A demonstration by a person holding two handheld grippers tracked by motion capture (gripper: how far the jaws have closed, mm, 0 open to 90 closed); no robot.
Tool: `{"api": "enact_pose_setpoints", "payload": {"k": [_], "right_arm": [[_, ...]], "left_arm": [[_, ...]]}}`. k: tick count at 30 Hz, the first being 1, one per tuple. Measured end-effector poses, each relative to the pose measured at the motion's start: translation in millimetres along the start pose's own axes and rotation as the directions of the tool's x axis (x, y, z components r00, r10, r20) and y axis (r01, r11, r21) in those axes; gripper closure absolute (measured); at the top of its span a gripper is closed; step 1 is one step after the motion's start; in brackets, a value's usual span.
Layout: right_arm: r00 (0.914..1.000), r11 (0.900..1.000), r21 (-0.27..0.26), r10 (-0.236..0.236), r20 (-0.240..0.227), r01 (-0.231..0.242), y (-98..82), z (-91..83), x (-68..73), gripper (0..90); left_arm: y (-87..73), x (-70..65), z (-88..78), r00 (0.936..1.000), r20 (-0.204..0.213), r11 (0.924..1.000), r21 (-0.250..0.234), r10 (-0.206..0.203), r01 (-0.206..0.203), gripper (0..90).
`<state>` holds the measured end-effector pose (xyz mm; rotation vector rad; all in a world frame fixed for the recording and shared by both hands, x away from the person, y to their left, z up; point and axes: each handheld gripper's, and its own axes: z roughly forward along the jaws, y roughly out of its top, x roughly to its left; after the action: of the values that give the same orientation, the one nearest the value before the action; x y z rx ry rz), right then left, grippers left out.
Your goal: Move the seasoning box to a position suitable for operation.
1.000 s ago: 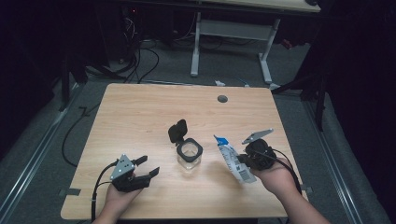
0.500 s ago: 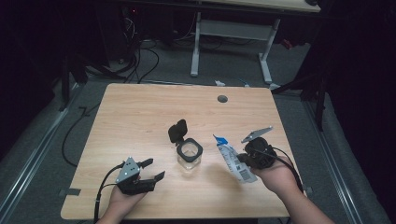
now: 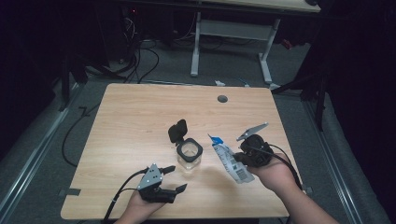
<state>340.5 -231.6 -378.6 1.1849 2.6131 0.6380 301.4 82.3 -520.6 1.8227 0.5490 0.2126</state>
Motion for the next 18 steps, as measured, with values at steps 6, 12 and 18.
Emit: {"api": "enact_pose_setpoints", "payload": {"k": [6, 12, 18], "right_arm": [[1.0, 1.0, -0.008, -0.002, -0.006, 0.002, 5.5, -1.7, 2.6, 90.0], [0.9998, 1.0, -0.018, -0.016, -0.009, 0.016, 11.2, -5.2, 7.4, 90.0], [0.9995, 0.999, -0.03, -0.028, -0.014, 0.027, 15.8, -6.6, 14.7, 90.0]], "left_arm": [[7.5, -17.8, 34.3, 0.9989, 0.042, 0.9997, 0.015, 0.019, -0.02, 16.7], [12.6, -28.7, 64.2, 0.9972, 0.066, 0.9984, 0.043, 0.035, -0.038, 16.7], [15.1, -33.6, 77.2, 0.9966, 0.067, 0.9977, 0.046, 0.047, -0.05, 17.6]]}}
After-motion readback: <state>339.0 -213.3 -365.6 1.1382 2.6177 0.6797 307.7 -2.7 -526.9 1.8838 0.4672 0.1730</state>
